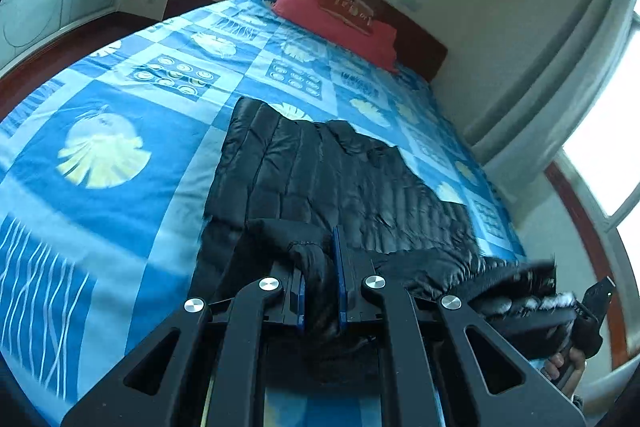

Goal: Fold large clothes
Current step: 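Lift the hem with both grippers and fold it toward the collar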

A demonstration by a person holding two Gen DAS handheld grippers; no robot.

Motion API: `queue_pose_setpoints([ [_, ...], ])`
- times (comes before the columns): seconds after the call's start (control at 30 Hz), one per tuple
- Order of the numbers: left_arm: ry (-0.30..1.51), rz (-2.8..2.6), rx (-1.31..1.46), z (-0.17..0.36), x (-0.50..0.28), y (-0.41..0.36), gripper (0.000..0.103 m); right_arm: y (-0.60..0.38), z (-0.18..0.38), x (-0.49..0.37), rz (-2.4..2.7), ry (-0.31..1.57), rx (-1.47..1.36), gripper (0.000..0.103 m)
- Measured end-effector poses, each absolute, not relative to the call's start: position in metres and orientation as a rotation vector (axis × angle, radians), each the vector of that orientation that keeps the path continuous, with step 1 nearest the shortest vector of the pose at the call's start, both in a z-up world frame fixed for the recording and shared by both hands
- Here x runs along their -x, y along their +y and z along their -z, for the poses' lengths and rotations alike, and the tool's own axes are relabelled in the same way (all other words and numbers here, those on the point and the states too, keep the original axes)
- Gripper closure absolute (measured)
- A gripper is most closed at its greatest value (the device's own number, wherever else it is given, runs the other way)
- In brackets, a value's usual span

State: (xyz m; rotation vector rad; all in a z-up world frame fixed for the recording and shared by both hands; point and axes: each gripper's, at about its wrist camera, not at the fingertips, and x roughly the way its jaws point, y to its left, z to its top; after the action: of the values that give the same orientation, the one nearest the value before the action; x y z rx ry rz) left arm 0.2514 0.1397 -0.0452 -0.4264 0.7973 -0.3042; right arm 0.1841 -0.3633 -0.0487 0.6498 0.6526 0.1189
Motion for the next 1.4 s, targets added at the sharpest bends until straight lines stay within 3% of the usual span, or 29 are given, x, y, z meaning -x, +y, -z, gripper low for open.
queue_pose_setpoints([
  [0.37,0.93,0.248,0.379,0.124,-0.339,0.125,0.092,-0.367,0.144,-0.281,-0.035,0.824,-0.655,0.093],
  [0.5,0.916,0.258,0.373,0.124,-0.339,0.125,0.089,-0.371,0.15,-0.28,-0.048,0.818,-0.689,0.091],
  [0.6,0.91,0.26,0.368,0.115,-0.332,0.126,0.088,-0.375,0.145,-0.277,-0.064,0.806,-0.706,0.085],
  [0.8,0.895,0.281,0.402,0.092,-0.315,0.131,0.07,-0.383,0.13,-0.254,-0.061,0.766,-0.728,0.071],
  [0.87,0.887,0.294,0.42,0.085,-0.31,0.134,0.064,-0.386,0.123,-0.246,-0.045,0.748,-0.72,0.057],
  [0.93,0.875,0.3,0.45,0.078,-0.306,0.14,0.056,-0.39,0.115,-0.237,-0.034,0.724,-0.711,0.053],
  [1.0,0.834,0.27,0.49,0.068,-0.299,0.149,0.032,-0.392,0.11,-0.231,-0.04,0.718,-0.702,0.053],
  [1.03,0.806,0.246,0.496,0.063,-0.296,0.153,0.028,-0.392,0.107,-0.228,-0.042,0.718,-0.685,0.053],
  [1.1,0.754,0.242,0.502,0.053,-0.29,0.161,0.027,-0.391,0.103,-0.227,-0.044,0.72,-0.644,0.052],
  [1.27,0.789,0.258,0.434,0.064,-0.301,0.162,0.027,-0.383,0.103,-0.246,-0.065,0.757,-0.517,0.039],
  [1.4,0.842,0.265,0.362,0.084,-0.323,0.154,0.027,-0.38,0.111,-0.278,-0.078,0.798,-0.451,0.039],
])
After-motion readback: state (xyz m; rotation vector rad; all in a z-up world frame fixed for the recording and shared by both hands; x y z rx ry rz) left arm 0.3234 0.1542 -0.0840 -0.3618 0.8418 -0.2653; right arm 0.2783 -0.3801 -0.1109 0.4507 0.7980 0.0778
